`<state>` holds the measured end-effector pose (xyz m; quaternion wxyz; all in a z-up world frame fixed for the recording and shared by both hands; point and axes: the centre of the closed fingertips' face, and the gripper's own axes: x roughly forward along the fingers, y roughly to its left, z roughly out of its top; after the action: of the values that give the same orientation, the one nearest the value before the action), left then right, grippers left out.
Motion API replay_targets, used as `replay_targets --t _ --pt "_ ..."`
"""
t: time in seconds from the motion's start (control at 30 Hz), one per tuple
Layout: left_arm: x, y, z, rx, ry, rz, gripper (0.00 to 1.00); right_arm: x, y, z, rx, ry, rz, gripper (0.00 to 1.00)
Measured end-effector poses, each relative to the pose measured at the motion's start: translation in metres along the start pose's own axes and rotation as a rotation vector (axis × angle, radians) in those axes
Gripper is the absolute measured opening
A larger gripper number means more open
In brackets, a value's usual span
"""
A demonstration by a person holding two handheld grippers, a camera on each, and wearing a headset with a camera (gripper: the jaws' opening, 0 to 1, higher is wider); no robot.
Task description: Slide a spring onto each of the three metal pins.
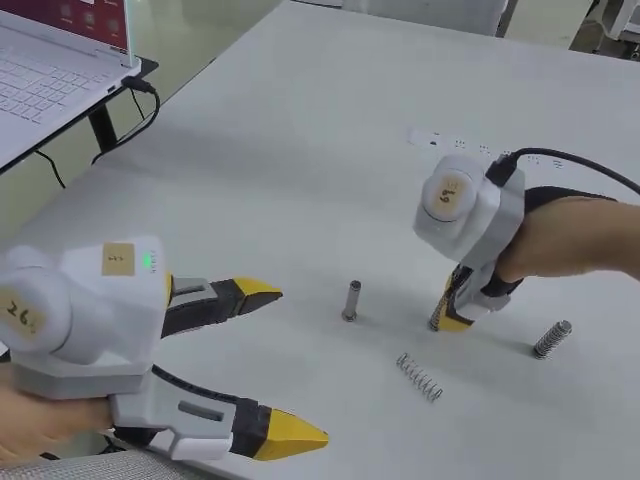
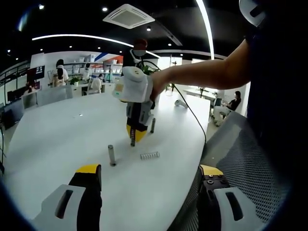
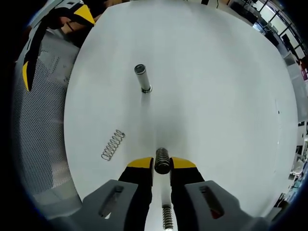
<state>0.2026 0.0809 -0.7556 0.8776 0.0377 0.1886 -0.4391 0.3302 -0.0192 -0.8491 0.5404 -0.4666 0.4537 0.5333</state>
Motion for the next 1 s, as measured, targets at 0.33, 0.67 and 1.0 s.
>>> replay_targets --t 0.33,0.67,1.0 --pt "0.001 0.000 -0.001 0.001 0.006 -0.008 0.78 -0.005 0.003 -0.004 0.031 -0.023 -0.008 0.18" --pt "0.002 0.000 -0.002 0.004 0.009 -0.018 0.79 -0.013 0.007 -0.014 0.079 -0.054 -0.025 0.19" --pt "0.004 0.002 -0.002 0.015 0.010 -0.033 0.78 -0.020 0.017 -0.020 0.115 -0.087 -0.033 0.19"
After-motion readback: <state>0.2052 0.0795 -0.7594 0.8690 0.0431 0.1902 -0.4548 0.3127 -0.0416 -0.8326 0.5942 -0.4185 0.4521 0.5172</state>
